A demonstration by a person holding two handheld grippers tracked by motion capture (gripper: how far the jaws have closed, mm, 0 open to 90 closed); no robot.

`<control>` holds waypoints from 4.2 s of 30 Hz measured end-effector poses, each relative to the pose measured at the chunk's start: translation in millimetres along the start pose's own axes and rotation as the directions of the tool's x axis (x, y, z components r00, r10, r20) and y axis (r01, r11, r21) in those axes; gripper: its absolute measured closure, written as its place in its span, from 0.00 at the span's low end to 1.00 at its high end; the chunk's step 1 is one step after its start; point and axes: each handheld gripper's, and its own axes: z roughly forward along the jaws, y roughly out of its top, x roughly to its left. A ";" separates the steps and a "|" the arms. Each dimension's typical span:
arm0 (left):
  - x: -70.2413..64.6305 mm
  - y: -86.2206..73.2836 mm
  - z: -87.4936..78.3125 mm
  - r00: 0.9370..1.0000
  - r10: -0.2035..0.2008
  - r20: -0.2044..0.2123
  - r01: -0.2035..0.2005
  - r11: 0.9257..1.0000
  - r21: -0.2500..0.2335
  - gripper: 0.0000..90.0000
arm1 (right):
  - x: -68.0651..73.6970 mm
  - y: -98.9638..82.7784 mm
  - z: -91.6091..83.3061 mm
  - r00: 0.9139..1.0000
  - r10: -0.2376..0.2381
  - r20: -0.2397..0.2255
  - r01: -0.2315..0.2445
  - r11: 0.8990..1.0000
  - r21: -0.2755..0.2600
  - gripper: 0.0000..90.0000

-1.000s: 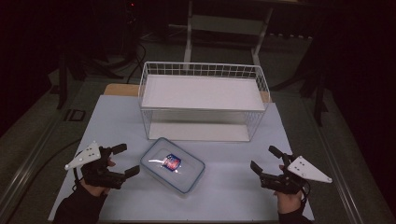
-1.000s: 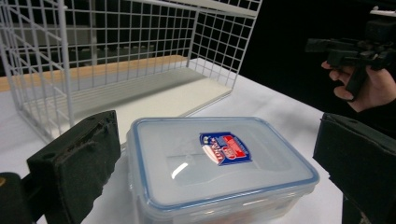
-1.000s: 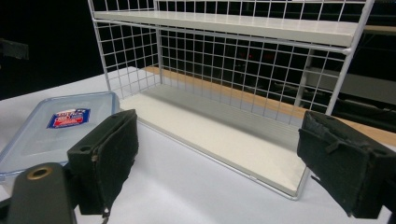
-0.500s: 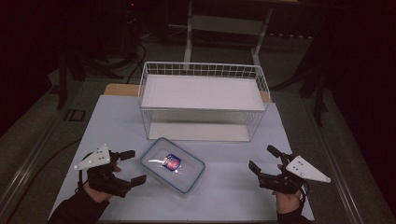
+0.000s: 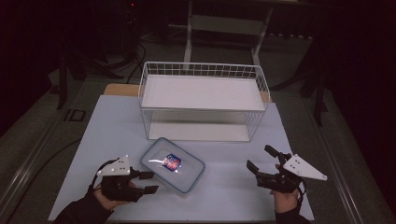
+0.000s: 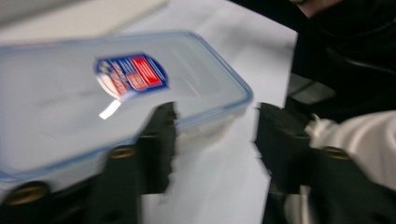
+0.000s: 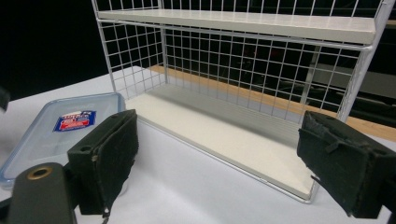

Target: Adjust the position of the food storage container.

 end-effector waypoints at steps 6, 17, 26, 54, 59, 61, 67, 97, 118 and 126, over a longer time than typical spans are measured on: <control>0.8 -4.6 12.7 1.000 -0.001 0.027 -0.001 0.996 0.090 0.84 | -0.4 -0.4 2.9 1.000 0.010 -0.003 -0.010 1.000 0.001 0.14; -10.7 -5.6 54.3 0.994 0.100 0.049 -0.108 0.971 0.214 1.00 | -2.4 -0.5 1.7 1.000 0.024 -0.005 -0.024 1.000 -0.002 0.14; -17.9 1.2 81.1 0.989 0.147 0.030 -0.149 0.953 0.264 1.00 | -4.7 -0.9 0.2 0.999 0.036 -0.006 -0.036 0.999 -0.001 0.14; -9.2 30.2 126.2 0.993 0.114 -0.016 -0.106 0.961 0.255 1.00 | -6.2 -2.0 0.5 0.998 0.051 -0.027 -0.051 0.999 0.008 0.15; -7.0 35.2 134.0 0.994 0.107 -0.016 -0.099 0.962 0.254 1.00 | -6.1 -2.1 0.6 0.998 0.050 -0.031 -0.050 0.999 0.009 0.15; -5.9 37.1 137.0 0.995 0.099 -0.017 -0.091 0.964 0.250 1.00 | -6.3 -2.0 0.3 0.998 0.050 -0.032 -0.050 0.999 0.008 0.15; -3.4 41.6 142.3 0.996 0.092 -0.023 -0.083 0.965 0.249 1.00 | -6.5 -2.2 -0.4 0.998 0.049 -0.034 -0.048 0.999 0.006 0.15; 24.6 41.9 30.6 0.979 0.043 -0.197 -0.024 0.995 0.100 1.00 | -2.4 -2.7 3.4 0.998 0.036 -0.046 -0.036 0.999 0.016 0.15; 91.4 3.5 43.7 0.942 -0.103 -0.320 0.143 0.984 0.104 1.00 | 1.1 -3.6 6.6 0.998 0.034 -0.057 -0.033 0.999 0.026 0.15; 86.2 5.7 50.0 0.951 -0.108 -0.290 0.144 0.984 0.107 1.00 | 1.4 -4.0 7.8 0.998 0.035 -0.061 -0.033 0.999 0.027 0.15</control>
